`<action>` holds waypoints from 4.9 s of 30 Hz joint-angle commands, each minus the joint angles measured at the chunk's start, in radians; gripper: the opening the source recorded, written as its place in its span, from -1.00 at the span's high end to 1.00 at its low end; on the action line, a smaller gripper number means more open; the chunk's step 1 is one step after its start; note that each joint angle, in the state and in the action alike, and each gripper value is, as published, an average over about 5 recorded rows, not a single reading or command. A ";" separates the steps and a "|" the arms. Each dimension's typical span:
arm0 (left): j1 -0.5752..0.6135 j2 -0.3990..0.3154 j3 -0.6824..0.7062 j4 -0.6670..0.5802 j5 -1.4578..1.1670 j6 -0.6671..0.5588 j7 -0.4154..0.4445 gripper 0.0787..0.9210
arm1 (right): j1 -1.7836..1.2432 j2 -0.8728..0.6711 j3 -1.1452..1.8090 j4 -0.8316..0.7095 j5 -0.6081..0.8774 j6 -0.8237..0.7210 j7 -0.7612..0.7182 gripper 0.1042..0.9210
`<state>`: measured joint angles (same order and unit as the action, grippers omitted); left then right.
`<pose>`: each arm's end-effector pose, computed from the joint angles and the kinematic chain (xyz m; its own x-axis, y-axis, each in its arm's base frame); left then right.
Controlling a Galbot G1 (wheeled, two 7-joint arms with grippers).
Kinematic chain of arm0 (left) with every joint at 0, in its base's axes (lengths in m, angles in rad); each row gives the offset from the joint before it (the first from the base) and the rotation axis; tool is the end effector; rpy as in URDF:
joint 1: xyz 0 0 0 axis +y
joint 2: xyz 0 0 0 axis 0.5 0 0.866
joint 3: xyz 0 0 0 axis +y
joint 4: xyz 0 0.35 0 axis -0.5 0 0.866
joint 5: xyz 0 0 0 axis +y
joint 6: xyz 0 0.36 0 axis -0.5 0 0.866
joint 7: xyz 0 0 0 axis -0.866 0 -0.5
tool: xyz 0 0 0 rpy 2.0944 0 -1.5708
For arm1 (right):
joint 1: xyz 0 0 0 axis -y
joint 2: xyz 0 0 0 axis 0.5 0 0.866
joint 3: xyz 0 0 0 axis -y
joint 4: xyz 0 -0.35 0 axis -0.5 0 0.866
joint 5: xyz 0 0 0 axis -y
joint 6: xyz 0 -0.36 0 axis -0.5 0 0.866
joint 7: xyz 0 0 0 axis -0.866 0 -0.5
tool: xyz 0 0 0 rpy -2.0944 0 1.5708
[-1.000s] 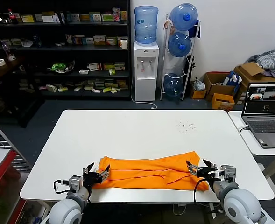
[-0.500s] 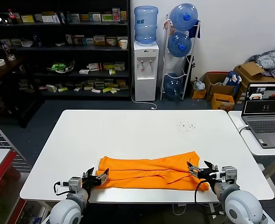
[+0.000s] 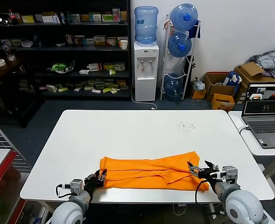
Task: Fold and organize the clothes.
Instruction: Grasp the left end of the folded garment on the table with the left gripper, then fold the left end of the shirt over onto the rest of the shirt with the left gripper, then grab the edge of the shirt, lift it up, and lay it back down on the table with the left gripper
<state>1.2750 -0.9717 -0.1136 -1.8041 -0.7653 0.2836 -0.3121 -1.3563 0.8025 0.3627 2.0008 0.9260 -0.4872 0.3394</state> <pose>0.2454 0.0351 -0.3639 -0.8125 0.1925 0.5502 0.1303 0.9800 -0.1504 0.2529 -0.1012 -0.2699 -0.8025 -0.1269 0.5830 -0.0987 0.9919 0.0800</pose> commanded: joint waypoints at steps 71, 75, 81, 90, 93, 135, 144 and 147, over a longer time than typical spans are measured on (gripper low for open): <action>-0.140 0.065 0.011 -0.200 -0.372 0.126 -0.132 0.92 | 0.055 0.068 -0.075 -0.030 -0.037 -0.030 0.033 -0.76; -0.209 0.032 0.062 -0.185 -0.380 0.131 -0.163 0.92 | 0.060 0.073 -0.081 -0.033 -0.038 -0.032 0.035 -0.76; -0.233 0.022 0.113 -0.196 -0.384 0.137 -0.195 0.92 | 0.064 0.074 -0.085 -0.036 -0.037 -0.032 0.036 -0.76; -0.219 0.020 0.125 -0.197 -0.378 0.142 -0.204 0.92 | 0.074 0.076 -0.095 -0.043 -0.036 -0.032 0.037 -0.76; -0.210 0.024 0.127 -0.206 -0.378 0.146 -0.202 0.92 | 0.072 0.075 -0.095 -0.043 -0.036 -0.031 0.037 -0.76; -0.161 0.406 -0.044 0.140 -0.217 0.132 0.361 -0.77 | 0.071 0.084 -0.108 -0.044 -0.044 -0.026 0.019 -0.76; -0.180 0.394 -0.037 0.153 -0.261 0.151 0.377 -0.77 | 0.073 0.082 -0.111 -0.046 -0.044 -0.027 0.019 -0.76; -0.187 0.389 -0.036 0.156 -0.274 0.156 0.377 -0.77 | 0.076 0.084 -0.116 -0.047 -0.044 -0.028 0.020 -0.76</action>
<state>1.1059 -0.6118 -0.1498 -1.7034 -1.0242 0.4315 0.0015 -1.2796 0.8866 0.2482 1.9540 0.8820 -0.5145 0.3586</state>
